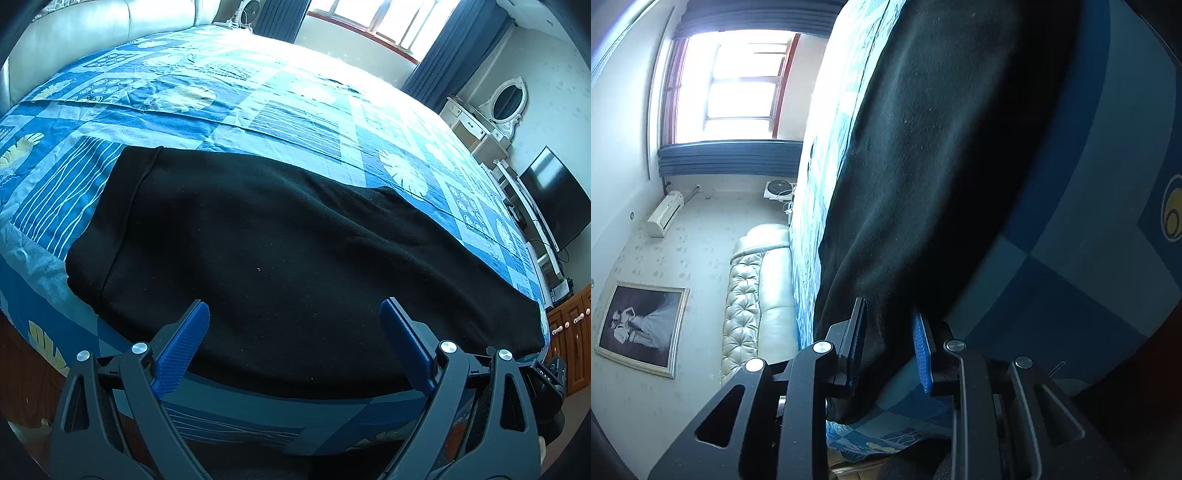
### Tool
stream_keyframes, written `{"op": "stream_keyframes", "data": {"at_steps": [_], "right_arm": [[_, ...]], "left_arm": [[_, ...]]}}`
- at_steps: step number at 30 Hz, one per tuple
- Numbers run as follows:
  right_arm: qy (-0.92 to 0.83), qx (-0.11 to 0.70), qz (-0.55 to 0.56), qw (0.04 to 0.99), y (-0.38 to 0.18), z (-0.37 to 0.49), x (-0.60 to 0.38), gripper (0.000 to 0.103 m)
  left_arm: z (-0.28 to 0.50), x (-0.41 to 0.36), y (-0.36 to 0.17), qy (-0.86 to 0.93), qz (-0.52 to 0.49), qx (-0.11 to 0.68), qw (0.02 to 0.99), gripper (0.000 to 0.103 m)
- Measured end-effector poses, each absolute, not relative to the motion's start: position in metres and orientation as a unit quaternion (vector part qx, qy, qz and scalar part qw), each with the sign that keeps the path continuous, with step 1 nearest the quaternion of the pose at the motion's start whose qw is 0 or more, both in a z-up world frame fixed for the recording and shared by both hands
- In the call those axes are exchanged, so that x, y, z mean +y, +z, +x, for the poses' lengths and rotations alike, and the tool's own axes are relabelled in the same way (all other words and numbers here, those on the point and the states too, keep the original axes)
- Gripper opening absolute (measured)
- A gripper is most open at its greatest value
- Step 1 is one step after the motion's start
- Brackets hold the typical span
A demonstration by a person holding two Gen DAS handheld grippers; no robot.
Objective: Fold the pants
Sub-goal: 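Press the right gripper along the folded edge of the pants to flatten it, then move the open right gripper to the pants leg end and grasp it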
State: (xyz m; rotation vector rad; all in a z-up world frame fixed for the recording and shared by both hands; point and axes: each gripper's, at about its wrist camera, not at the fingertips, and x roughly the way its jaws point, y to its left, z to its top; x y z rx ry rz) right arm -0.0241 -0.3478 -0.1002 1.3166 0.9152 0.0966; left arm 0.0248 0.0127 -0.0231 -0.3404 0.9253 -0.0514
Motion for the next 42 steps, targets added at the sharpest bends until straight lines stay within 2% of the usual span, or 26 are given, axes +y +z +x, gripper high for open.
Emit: {"op": "stream_keyframes", "data": {"at_steps": [10, 12, 13, 22, 26, 29, 33, 36, 38, 40, 42], "right_arm": [[0.067, 0.451, 0.556, 0.695, -0.102, 0.001, -0.307, 0.027], [0.071, 0.470, 0.534, 0.699, -0.099, 0.002, -0.298, 0.013], [0.070, 0.475, 0.530, 0.699, -0.099, 0.002, -0.294, 0.010], [0.079, 0.489, 0.518, 0.697, -0.104, -0.005, -0.295, 0.007], [0.103, 0.505, 0.514, 0.686, -0.097, -0.015, -0.305, 0.016], [0.126, 0.524, 0.470, 0.698, -0.079, -0.020, -0.316, 0.025], [0.154, 0.508, 0.397, 0.748, -0.041, -0.024, -0.358, 0.028], [0.158, 0.476, 0.346, 0.793, -0.009, -0.025, -0.415, 0.034], [0.145, 0.454, 0.345, 0.808, 0.005, -0.027, -0.468, 0.044], [0.121, 0.433, 0.358, 0.818, 0.012, -0.030, -0.528, 0.049], [0.081, 0.421, 0.366, 0.826, 0.016, -0.033, -0.586, 0.049]], "left_arm": [[0.025, 0.012, -0.021, -0.027, -0.171, 0.444, 0.879, 0.093], [0.024, 0.011, -0.021, -0.028, -0.170, 0.444, 0.879, 0.093], [0.024, 0.011, -0.021, -0.028, -0.169, 0.444, 0.879, 0.093], [0.025, 0.007, -0.023, -0.028, -0.153, 0.445, 0.882, 0.093], [0.024, 0.007, -0.023, -0.025, -0.144, 0.442, 0.885, 0.093], [0.024, 0.006, -0.024, -0.023, -0.137, 0.444, 0.885, 0.093], [0.025, 0.007, -0.027, -0.025, -0.141, 0.450, 0.881, 0.093], [0.026, 0.008, -0.029, -0.027, -0.140, 0.453, 0.880, 0.093], [0.025, 0.008, -0.027, -0.028, -0.137, 0.450, 0.882, 0.093], [0.024, 0.008, -0.027, -0.030, -0.135, 0.449, 0.883, 0.093], [0.024, 0.009, -0.027, -0.034, -0.132, 0.449, 0.883, 0.093]]}}
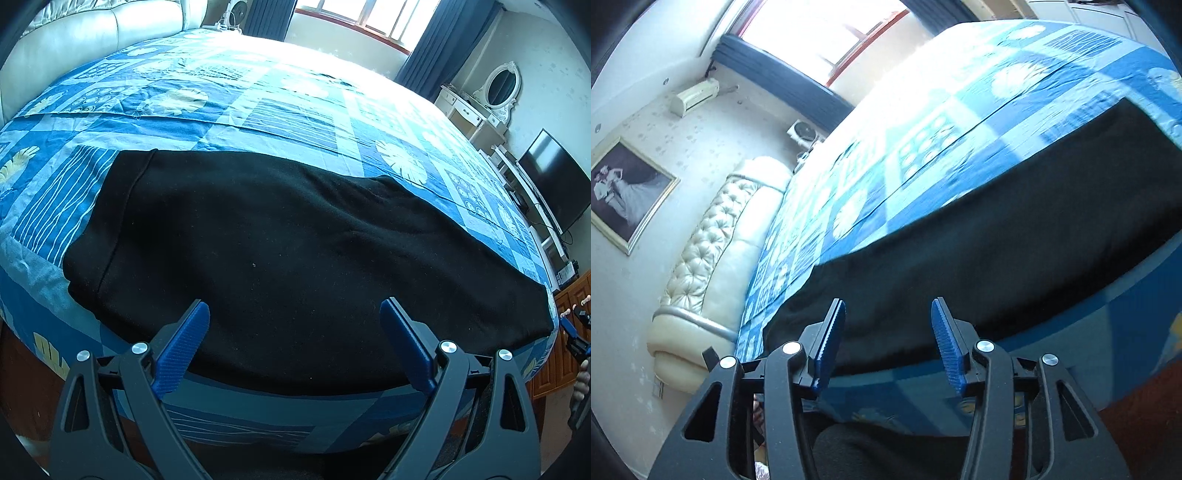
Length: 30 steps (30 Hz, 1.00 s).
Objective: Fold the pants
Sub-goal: 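Move the open right gripper to the pants leg end and grasp it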
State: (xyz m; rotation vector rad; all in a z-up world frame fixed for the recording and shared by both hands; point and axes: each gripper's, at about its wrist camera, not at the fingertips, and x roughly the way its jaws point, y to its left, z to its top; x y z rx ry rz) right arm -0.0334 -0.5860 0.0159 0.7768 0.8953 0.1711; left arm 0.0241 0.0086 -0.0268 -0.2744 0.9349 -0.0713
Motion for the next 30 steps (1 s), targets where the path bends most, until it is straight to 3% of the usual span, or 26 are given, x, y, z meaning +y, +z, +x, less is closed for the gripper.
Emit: {"op": "stream_keyframes", "data": {"at_steps": [8, 16, 20, 22, 24, 25, 27, 28, 29, 30], "right_arm": [[-0.085, 0.416, 0.384, 0.820, -0.005, -0.050, -0.751, 0.049], [-0.101, 0.455, 0.385, 0.797, -0.050, -0.031, -0.793, 0.049], [-0.076, 0.455, 0.393, 0.795, -0.055, -0.023, -0.796, 0.065], [-0.057, 0.463, 0.399, 0.789, -0.057, -0.020, -0.795, 0.066], [-0.018, 0.480, 0.404, 0.779, -0.060, -0.014, -0.788, 0.064], [-0.008, 0.495, 0.393, 0.775, -0.061, -0.011, -0.783, 0.056], [-0.014, 0.511, 0.366, 0.777, -0.059, -0.008, -0.776, 0.050], [-0.004, 0.513, 0.380, 0.770, -0.061, -0.007, -0.776, 0.033], [0.005, 0.517, 0.392, 0.761, -0.063, -0.006, -0.774, 0.024], [0.000, 0.524, 0.379, 0.763, -0.062, -0.004, -0.770, 0.024]], "left_arm": [[0.018, 0.015, -0.028, -0.036, -0.111, 0.450, 0.885, 0.093], [0.014, 0.038, -0.028, 0.008, -0.110, 0.458, 0.882, 0.093], [0.013, 0.051, -0.027, 0.028, -0.118, 0.460, 0.880, 0.093], [0.013, 0.054, -0.025, 0.034, -0.123, 0.458, 0.880, 0.093], [0.012, 0.057, -0.024, 0.036, -0.125, 0.456, 0.880, 0.093], [0.012, 0.057, -0.024, 0.036, -0.126, 0.456, 0.880, 0.093], [0.013, 0.057, -0.025, 0.036, -0.125, 0.458, 0.880, 0.093], [0.013, 0.056, -0.026, 0.036, -0.123, 0.459, 0.879, 0.093], [0.014, 0.055, -0.027, 0.037, -0.120, 0.460, 0.879, 0.093], [0.014, 0.055, -0.027, 0.037, -0.118, 0.462, 0.878, 0.093]]}}
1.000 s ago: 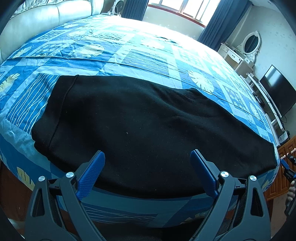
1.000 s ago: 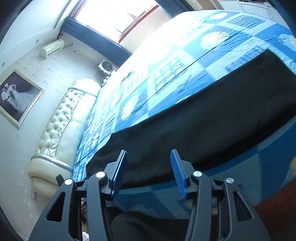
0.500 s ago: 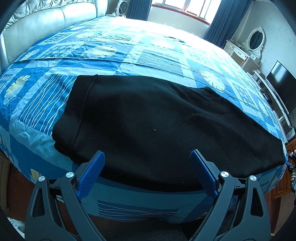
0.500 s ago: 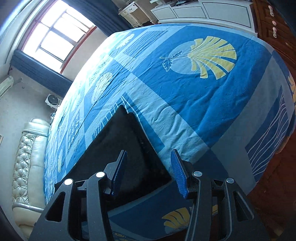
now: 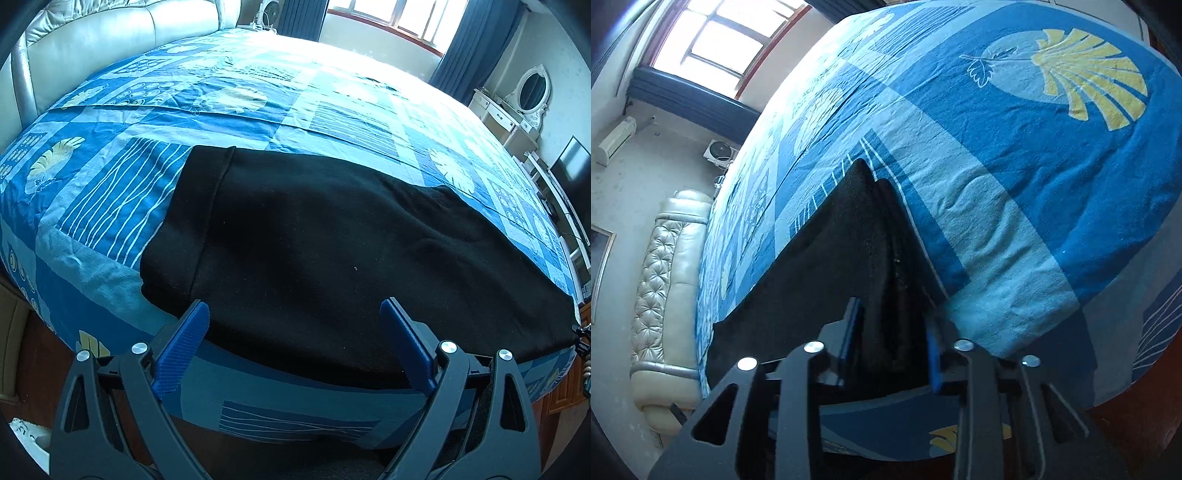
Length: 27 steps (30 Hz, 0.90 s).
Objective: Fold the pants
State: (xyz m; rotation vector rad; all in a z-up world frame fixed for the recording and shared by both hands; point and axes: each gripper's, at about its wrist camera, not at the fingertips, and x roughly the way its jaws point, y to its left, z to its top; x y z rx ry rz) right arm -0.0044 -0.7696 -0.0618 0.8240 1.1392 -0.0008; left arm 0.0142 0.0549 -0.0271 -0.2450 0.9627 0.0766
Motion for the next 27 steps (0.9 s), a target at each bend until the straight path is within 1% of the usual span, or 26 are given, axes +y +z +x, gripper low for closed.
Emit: {"op": "stream_keyframes", "data": {"at_steps": [2, 5, 10, 15, 18, 23, 27], "right_arm": [[-0.010, 0.534, 0.350, 0.770, -0.056, -0.001, -0.761, 0.023], [-0.036, 0.525, 0.343, 0.778, -0.042, -0.001, -0.756, 0.022], [-0.039, 0.486, 0.357, 0.797, -0.006, -0.006, -0.755, 0.022], [0.000, 0.464, 0.366, 0.807, 0.038, 0.000, -0.732, 0.021], [0.039, 0.447, 0.371, 0.813, 0.066, 0.011, -0.704, 0.020], [0.107, 0.427, 0.348, 0.828, 0.112, 0.028, -0.638, 0.020], [0.150, 0.431, 0.309, 0.835, 0.131, 0.041, -0.572, 0.020]], "left_arm": [[0.014, 0.054, -0.027, 0.035, -0.116, 0.462, 0.879, 0.093], [0.013, 0.053, -0.025, 0.029, -0.117, 0.459, 0.880, 0.093], [0.010, 0.052, -0.021, 0.024, -0.121, 0.455, 0.882, 0.093], [0.007, 0.049, -0.017, 0.010, -0.128, 0.450, 0.884, 0.093], [0.007, 0.047, -0.015, 0.004, -0.135, 0.448, 0.884, 0.093], [0.005, 0.044, -0.013, -0.008, -0.146, 0.444, 0.884, 0.093], [0.005, 0.036, -0.012, -0.015, -0.125, 0.443, 0.888, 0.093]]}}
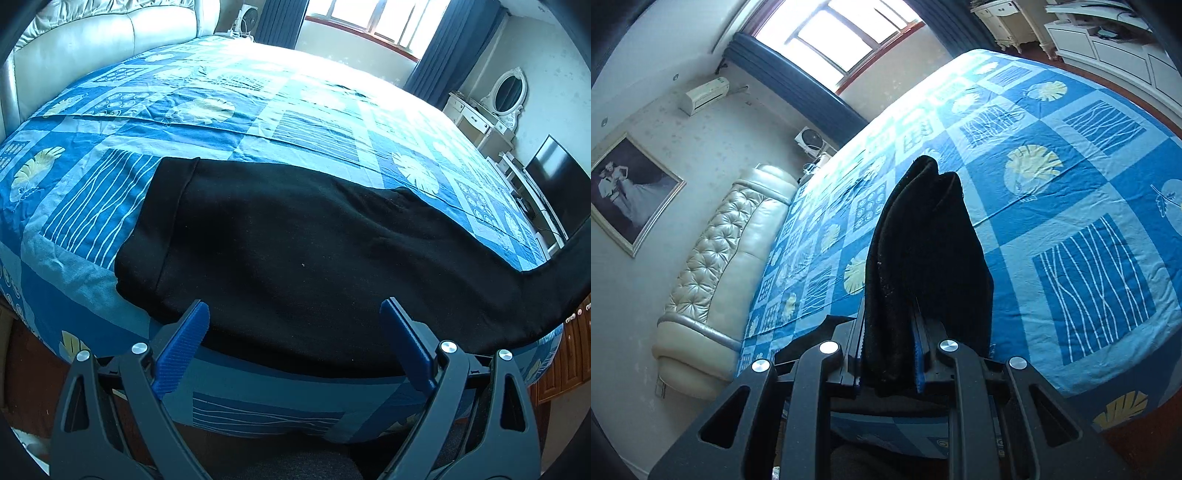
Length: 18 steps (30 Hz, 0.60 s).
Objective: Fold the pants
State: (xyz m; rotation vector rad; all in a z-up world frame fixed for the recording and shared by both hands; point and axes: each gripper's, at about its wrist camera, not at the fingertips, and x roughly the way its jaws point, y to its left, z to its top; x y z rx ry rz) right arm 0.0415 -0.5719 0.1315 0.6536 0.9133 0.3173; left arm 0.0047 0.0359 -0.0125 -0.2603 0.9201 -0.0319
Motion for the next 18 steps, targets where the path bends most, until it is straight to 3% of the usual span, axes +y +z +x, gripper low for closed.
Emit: {"op": "stream_keyframes", "data": {"at_steps": [6, 18], "right_arm": [[0.189, 0.456, 0.261, 0.829, 0.120, 0.064, -0.479, 0.020], [0.164, 0.540, 0.127, 0.816, 0.037, 0.079, -0.347, 0.020]], "left_arm": [[0.004, 0.027, -0.016, -0.018, -0.110, 0.440, 0.891, 0.093], [0.003, 0.013, -0.015, -0.031, -0.104, 0.435, 0.894, 0.093]]}}
